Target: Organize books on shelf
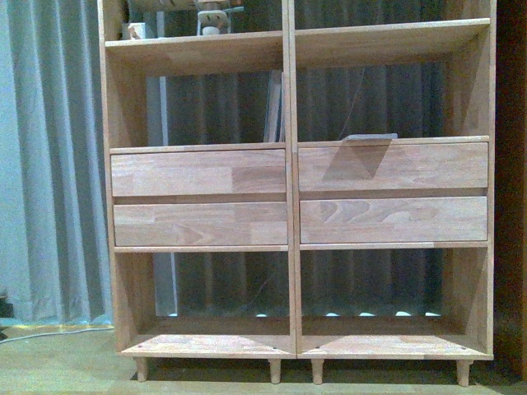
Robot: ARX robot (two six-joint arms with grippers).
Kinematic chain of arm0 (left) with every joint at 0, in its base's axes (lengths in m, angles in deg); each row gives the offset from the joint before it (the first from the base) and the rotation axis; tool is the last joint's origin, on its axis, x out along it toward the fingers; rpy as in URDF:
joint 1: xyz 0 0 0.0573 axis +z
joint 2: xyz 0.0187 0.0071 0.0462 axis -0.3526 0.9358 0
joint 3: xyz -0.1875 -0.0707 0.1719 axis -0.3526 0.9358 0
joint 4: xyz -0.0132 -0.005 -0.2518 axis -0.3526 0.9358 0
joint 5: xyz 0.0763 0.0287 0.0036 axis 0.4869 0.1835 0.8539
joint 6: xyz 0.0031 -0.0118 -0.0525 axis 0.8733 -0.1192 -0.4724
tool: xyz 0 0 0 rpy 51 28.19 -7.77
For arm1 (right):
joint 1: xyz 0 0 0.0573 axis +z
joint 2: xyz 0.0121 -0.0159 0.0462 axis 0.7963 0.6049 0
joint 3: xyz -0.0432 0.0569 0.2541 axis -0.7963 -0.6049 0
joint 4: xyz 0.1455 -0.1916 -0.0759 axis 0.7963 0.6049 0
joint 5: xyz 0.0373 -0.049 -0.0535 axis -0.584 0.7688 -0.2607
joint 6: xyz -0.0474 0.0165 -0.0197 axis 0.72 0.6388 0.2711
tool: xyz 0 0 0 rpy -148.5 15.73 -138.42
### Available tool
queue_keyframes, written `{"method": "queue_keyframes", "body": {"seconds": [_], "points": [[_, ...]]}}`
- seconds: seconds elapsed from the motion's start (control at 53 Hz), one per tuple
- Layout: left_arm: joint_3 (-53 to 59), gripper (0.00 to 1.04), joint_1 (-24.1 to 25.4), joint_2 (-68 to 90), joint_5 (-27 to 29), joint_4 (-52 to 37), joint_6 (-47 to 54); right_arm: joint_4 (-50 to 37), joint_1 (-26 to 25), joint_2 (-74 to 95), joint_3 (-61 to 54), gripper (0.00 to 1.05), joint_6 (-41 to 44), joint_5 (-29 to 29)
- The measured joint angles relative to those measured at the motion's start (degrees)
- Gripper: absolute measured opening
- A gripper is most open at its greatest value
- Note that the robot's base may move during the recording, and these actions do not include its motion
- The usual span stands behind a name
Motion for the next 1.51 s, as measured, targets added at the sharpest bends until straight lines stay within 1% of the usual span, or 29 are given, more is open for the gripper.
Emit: {"method": "queue_keyframes", "body": {"seconds": [1.509], "points": [[0.0, 0.98, 0.0, 0.0, 0.0, 0.0, 0.0, 0.0, 0.0, 0.0, 0.0, 0.98, 0.0, 0.0]]}}
